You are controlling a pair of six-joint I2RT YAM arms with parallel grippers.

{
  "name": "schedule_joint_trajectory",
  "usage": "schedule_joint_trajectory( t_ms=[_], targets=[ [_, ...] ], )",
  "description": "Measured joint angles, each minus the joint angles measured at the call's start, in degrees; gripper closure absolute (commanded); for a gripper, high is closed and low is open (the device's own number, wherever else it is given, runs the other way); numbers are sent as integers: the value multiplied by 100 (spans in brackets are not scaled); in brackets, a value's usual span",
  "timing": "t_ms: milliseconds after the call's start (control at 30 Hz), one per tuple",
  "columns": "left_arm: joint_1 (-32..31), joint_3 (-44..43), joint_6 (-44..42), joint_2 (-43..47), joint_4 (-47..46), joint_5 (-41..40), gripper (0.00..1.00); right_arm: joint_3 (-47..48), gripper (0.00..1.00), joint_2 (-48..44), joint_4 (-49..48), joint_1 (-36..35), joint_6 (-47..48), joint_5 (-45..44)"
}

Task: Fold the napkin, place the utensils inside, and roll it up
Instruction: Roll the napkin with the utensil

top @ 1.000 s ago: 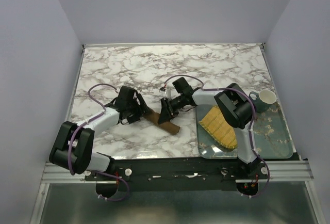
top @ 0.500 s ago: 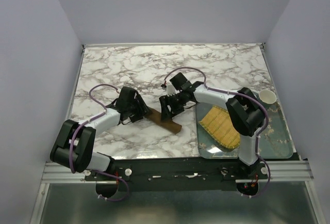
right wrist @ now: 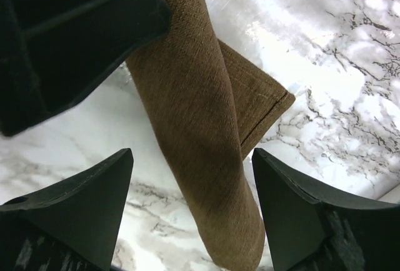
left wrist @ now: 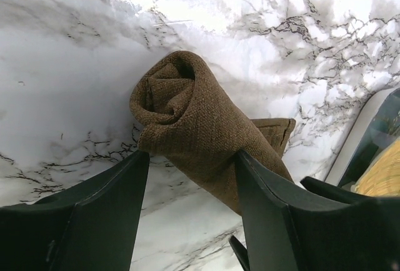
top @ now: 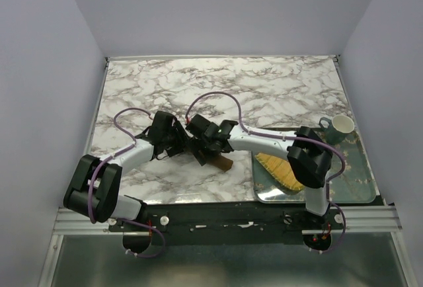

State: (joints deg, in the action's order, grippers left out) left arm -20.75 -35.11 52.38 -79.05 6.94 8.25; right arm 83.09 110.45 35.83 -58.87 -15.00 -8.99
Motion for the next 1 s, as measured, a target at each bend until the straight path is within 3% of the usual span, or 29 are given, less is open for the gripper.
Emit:
schedule_joint_trajectory(
  t_ms=[233, 333, 567, 633, 833, 1000],
  targets=[
    [2, 70, 92, 72, 0, -52, 34, 129, 20, 492, -22, -271, -111, -754],
    [4, 98, 114, 101, 0, -57, 34, 127, 26, 546, -59, -365, -173, -901],
    [7, 98, 190, 116, -48, -133, 31, 76, 49, 564, -278, -448, -219, -1051],
    [7, 101, 195, 120, -46, -166, 28, 17, 50, 560, -402, -459, -197, -1019],
    [39, 214, 164, 459, 24, -260, 20, -509, 50, 267, -1095, -343, -195, -304],
    [79, 251, 114, 1069, 72, -195, 18, -1187, 50, -2, -1847, 549, -289, 1333]
  ],
)
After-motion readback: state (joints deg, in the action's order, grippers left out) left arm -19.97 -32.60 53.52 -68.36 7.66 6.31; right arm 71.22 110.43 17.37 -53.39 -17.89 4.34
